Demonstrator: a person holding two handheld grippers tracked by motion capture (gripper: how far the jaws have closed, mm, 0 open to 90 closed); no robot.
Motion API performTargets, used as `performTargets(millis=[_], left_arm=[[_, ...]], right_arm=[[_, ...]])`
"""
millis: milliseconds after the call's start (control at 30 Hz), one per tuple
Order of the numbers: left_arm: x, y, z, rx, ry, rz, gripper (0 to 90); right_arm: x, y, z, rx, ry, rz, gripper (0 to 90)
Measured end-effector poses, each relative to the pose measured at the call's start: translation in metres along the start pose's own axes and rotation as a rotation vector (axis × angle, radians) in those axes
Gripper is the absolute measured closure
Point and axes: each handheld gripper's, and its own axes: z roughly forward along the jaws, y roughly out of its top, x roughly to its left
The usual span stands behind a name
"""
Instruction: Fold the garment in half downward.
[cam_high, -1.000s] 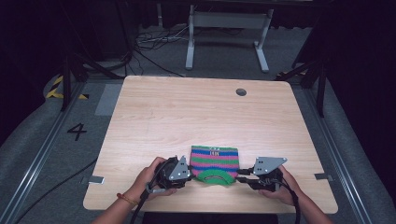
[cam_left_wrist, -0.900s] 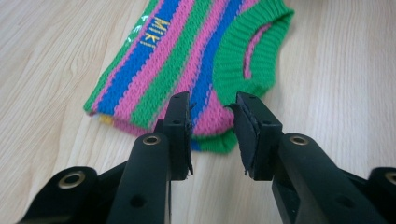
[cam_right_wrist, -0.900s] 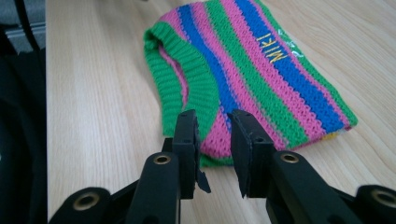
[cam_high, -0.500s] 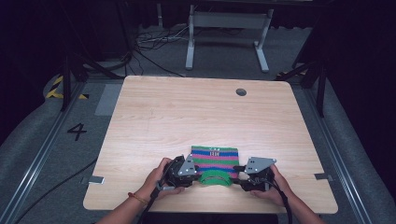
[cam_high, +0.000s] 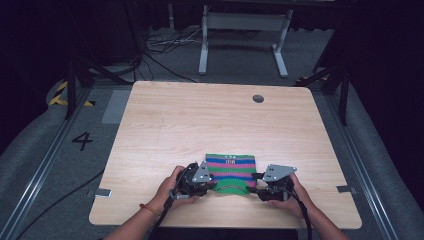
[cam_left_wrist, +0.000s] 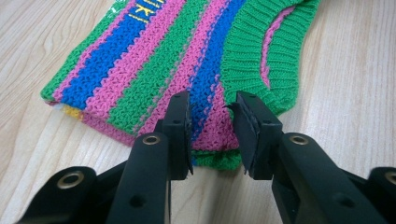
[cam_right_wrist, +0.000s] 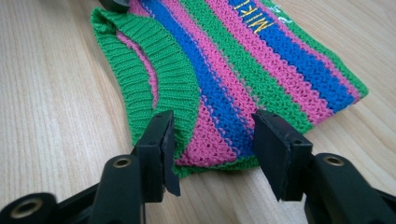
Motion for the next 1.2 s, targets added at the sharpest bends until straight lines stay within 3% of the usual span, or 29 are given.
performTargets(millis=[200, 333, 500, 767, 1033, 1200], left_arm=[[0.0, 0.002, -0.005, 0.005, 0.032, 0.014, 58.5], [0.0, 0.003, -0.017, -0.005, 0.055, 0.052, 52.2], [0.003, 0.001, -0.031, 0.037, 0.106, 0.08, 42.5], [0.012, -0.014, -0.048, 0.114, 0.138, 0.075, 34.2], [0.022, -0.033, -0.069, 0.09, 0.161, 0.02, 31.5], [0.027, -0.045, -0.077, 0.102, 0.179, -0.008, 30.2]], right_arm=[[-0.003, 0.005, -0.006, 0.02, -0.028, -0.01, 39.4], [-0.006, 0.006, -0.013, 0.031, -0.059, -0.025, 35.3], [-0.008, 0.007, -0.026, 0.038, -0.078, -0.038, 32.3], [-0.018, 0.003, -0.043, 0.053, -0.12, -0.035, 31.4], [-0.029, -0.013, -0.063, 0.092, -0.169, -0.016, 31.0], [-0.034, -0.026, -0.072, 0.112, -0.195, 0.002, 30.3]])
